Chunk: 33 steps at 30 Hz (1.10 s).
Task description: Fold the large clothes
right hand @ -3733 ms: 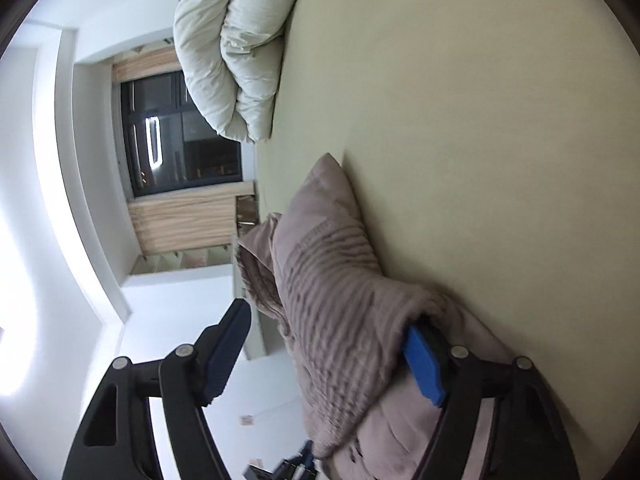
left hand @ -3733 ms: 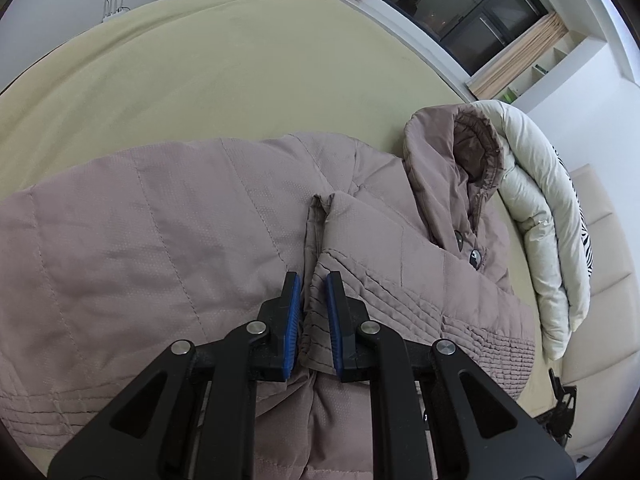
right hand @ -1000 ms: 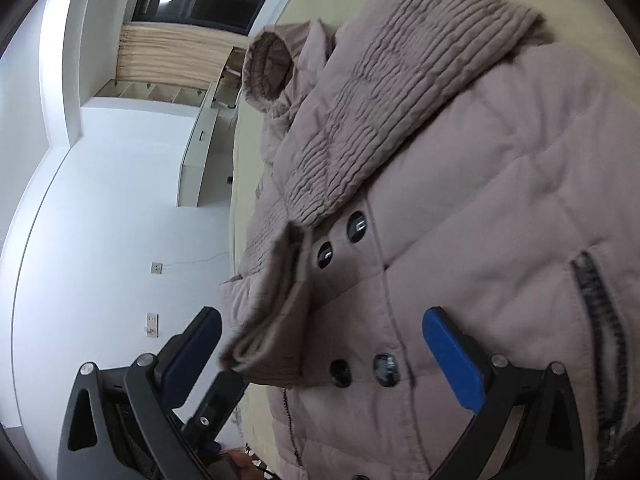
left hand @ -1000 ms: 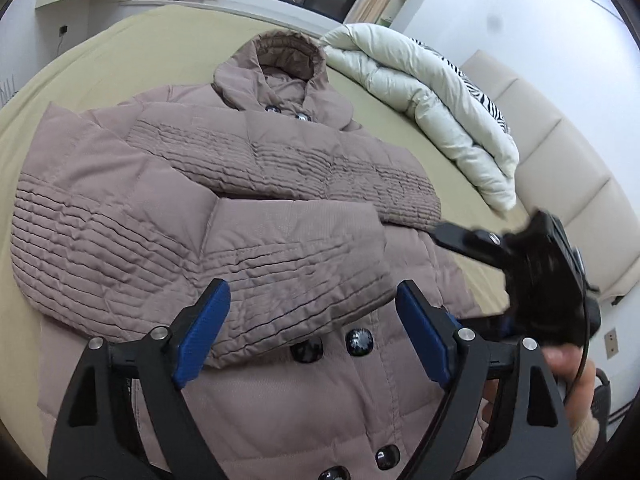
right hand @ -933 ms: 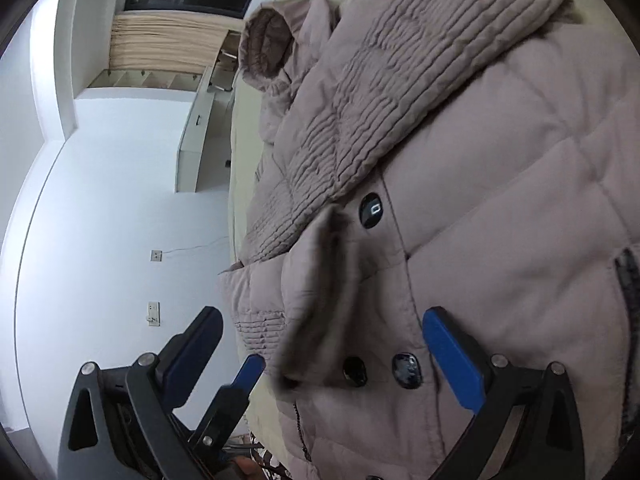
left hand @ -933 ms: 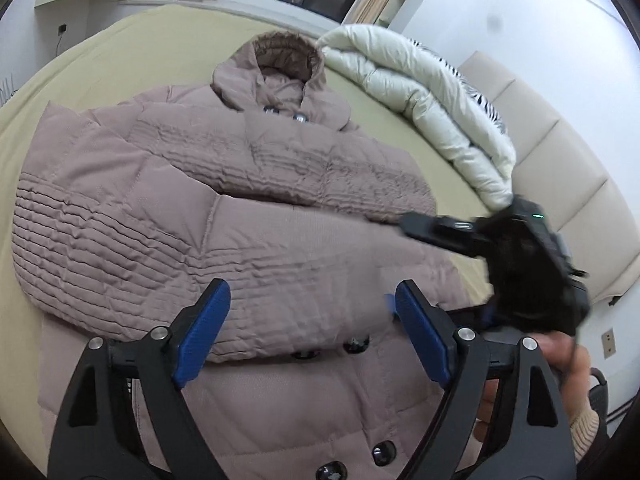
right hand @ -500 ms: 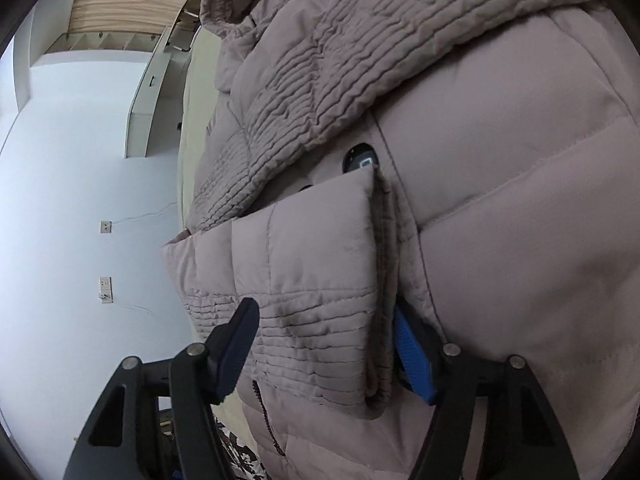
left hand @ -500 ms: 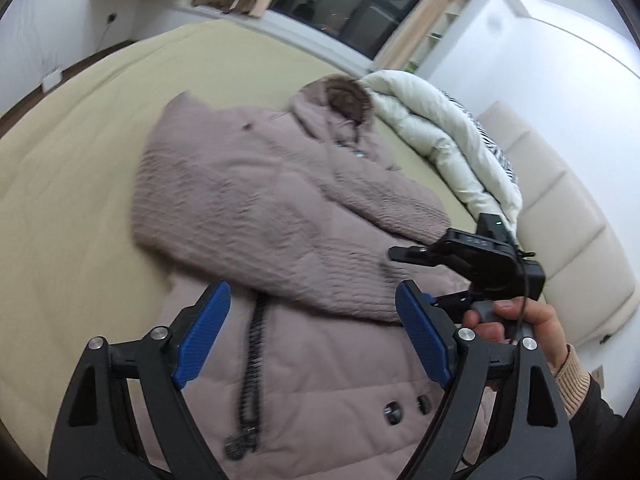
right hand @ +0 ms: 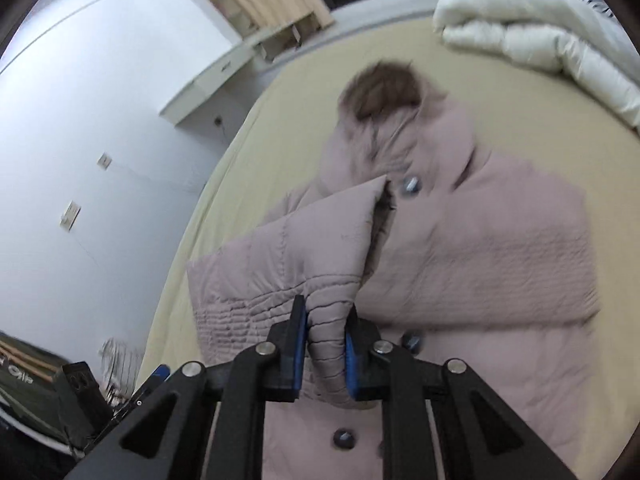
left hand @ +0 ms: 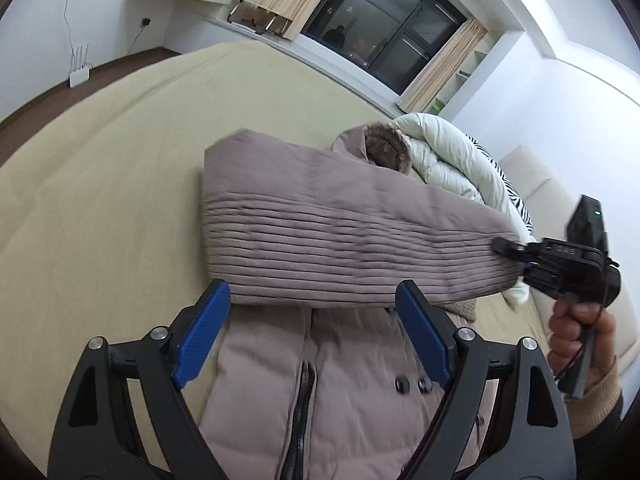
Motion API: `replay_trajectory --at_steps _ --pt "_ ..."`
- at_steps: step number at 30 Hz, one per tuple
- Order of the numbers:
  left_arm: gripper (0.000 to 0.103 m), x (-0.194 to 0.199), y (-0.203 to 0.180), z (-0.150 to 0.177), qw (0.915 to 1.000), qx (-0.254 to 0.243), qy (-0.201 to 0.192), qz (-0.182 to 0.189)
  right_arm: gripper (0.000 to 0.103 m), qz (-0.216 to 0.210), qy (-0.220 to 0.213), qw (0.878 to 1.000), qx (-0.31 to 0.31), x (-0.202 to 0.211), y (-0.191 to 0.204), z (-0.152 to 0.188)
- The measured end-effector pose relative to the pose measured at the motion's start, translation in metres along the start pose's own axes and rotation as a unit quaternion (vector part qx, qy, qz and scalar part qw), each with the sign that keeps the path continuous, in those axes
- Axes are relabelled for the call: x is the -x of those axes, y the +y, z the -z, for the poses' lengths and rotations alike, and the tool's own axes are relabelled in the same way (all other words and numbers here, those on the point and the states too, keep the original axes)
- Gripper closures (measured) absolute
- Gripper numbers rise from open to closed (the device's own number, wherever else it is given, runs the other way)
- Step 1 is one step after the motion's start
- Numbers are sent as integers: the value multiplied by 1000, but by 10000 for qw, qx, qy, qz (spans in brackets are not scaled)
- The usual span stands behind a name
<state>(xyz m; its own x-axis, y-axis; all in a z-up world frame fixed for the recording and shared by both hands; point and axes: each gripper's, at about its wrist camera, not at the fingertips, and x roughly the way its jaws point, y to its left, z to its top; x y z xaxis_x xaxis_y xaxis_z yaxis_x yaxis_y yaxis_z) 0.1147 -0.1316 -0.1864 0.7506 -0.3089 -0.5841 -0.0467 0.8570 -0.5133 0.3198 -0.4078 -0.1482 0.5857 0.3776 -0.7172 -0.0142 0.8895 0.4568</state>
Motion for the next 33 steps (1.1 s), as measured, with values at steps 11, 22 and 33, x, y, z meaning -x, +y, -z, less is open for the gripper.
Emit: replay_trajectory --at_steps 11,22,33 --pt "42 -96 -14 -77 9969 -597 227 -455 85 1128 -113 9888 -966 -3 -174 -21" --pt "50 -227 22 -66 9772 -1344 1194 -1128 51 941 -160 9895 -1082 -35 -230 12" --pt "49 -216 35 -64 9759 -1502 1054 -1179 5 844 -241 9948 -521 -32 -189 11"
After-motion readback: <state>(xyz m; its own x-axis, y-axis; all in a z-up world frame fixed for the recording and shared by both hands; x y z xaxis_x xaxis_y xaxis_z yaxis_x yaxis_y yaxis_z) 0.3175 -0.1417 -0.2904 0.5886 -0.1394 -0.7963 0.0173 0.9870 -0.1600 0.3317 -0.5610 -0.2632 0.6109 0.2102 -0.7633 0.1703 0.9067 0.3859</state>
